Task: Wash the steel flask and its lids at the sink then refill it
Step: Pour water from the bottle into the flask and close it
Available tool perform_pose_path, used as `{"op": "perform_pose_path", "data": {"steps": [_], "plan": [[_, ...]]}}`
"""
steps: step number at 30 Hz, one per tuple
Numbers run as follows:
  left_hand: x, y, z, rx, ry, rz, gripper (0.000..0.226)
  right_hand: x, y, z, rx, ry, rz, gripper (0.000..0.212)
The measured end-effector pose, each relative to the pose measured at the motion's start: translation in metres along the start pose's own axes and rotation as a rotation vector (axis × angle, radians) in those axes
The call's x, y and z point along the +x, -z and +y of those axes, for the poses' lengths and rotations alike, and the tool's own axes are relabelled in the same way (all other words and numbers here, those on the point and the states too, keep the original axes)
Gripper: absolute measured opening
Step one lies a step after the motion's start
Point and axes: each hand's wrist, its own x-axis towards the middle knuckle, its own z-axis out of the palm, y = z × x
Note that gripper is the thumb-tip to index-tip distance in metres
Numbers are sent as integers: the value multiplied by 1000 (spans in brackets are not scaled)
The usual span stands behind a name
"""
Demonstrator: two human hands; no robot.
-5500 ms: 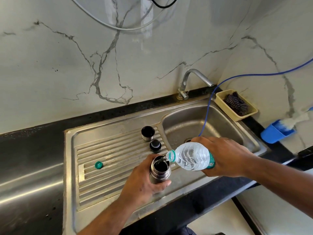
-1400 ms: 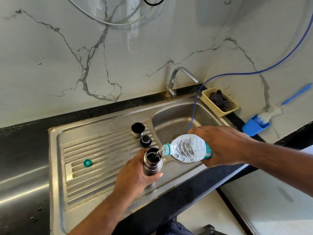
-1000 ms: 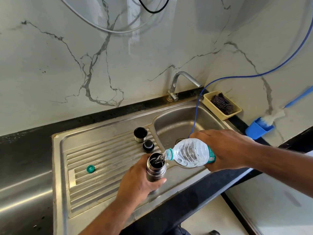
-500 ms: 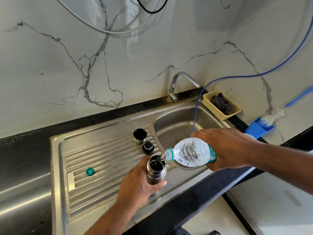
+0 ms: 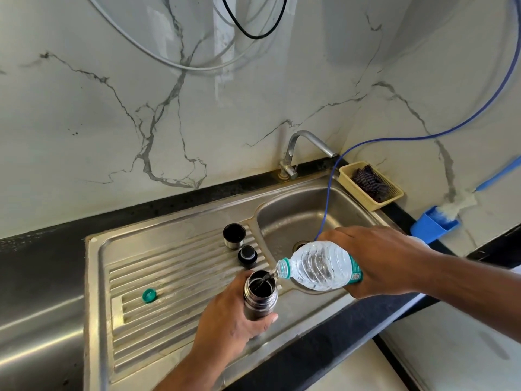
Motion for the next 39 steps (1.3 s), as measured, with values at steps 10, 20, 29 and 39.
{"op": "perform_pose_path", "data": {"steps": [10,20,29,39], "plan": [[-3,1,4,5,13,3,71,-2,-7,1,3,8,7,91],[-3,-1,4,-5,24,13,72,-6,-6,1,11,10,15,91],[-2,-5,-1,-3,9,26,72,-7,-5,0,6,9,8,90],[-1,-6,-3,-7,-14,31,70,-6,-4,-2,-3,14,2,90]]}}
